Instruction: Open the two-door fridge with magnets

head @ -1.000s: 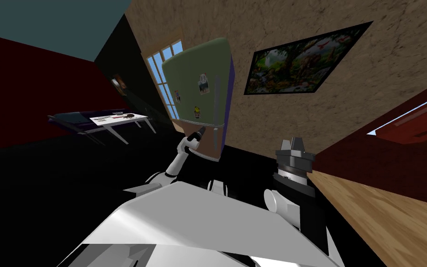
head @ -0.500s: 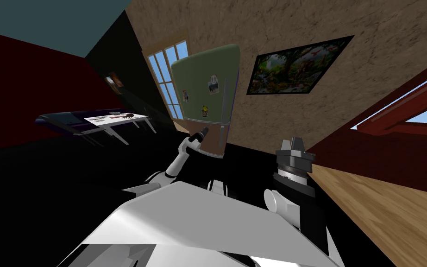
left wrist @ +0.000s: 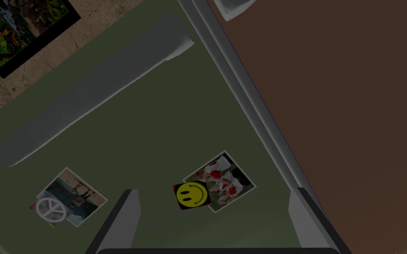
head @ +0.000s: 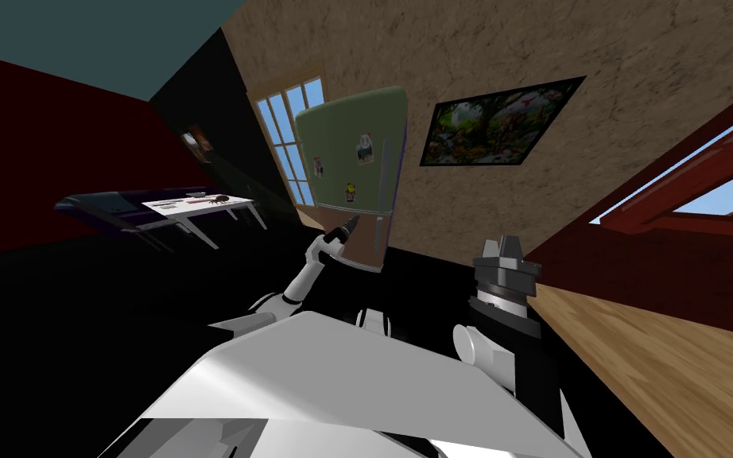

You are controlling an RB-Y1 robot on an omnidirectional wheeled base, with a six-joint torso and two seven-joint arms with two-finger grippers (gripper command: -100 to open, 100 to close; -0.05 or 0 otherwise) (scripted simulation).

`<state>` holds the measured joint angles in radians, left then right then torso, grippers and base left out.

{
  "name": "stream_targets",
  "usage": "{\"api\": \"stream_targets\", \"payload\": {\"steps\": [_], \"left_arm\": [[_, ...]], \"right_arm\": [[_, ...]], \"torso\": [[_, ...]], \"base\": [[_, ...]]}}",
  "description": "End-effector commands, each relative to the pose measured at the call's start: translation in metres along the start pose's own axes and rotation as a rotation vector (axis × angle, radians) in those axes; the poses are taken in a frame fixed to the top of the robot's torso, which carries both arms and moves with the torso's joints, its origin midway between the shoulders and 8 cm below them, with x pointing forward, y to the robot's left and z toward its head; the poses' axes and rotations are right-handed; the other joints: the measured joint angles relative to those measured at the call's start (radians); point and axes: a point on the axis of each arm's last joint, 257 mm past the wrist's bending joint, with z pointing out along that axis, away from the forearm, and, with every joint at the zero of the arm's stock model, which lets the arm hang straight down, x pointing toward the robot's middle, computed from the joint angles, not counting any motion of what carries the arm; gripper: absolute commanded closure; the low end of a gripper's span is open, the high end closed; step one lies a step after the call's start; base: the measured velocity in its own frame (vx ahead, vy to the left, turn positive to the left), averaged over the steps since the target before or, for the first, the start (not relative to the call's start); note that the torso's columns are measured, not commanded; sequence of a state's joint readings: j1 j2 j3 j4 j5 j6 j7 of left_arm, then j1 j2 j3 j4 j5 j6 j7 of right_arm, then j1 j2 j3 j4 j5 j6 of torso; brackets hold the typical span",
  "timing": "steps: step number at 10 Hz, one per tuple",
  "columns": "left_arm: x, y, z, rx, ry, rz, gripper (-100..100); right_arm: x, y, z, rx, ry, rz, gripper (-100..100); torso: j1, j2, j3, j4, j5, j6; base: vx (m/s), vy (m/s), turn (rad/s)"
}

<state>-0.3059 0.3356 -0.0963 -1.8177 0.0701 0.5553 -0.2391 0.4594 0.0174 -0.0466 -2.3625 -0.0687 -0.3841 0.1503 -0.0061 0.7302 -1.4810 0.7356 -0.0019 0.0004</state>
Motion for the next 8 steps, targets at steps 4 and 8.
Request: {"api": "stream_targets", "payload": {"steps": [4, 8], "left_arm": [[-0.027, 0.015, 0.005, -0.048, -0.049, 0.085, -100], [-0.049, 0.026, 0.008, -0.087, -0.088, 0.15, -100]], "right_arm": [[0.0, 0.0, 0.0, 0.0, 0.0, 0.0, 0], [0.0, 0.0, 0.0, 0.0, 0.0, 0.0, 0]], "torso": [[0.006, 0.01, 0.006, 0.003, 0.002, 0.0], [0.005, 0.008, 0.005, 0.002, 0.001, 0.0]], "base": [[0.179, -0.152, 0.001], [0.184, -0.181, 0.001]]}}
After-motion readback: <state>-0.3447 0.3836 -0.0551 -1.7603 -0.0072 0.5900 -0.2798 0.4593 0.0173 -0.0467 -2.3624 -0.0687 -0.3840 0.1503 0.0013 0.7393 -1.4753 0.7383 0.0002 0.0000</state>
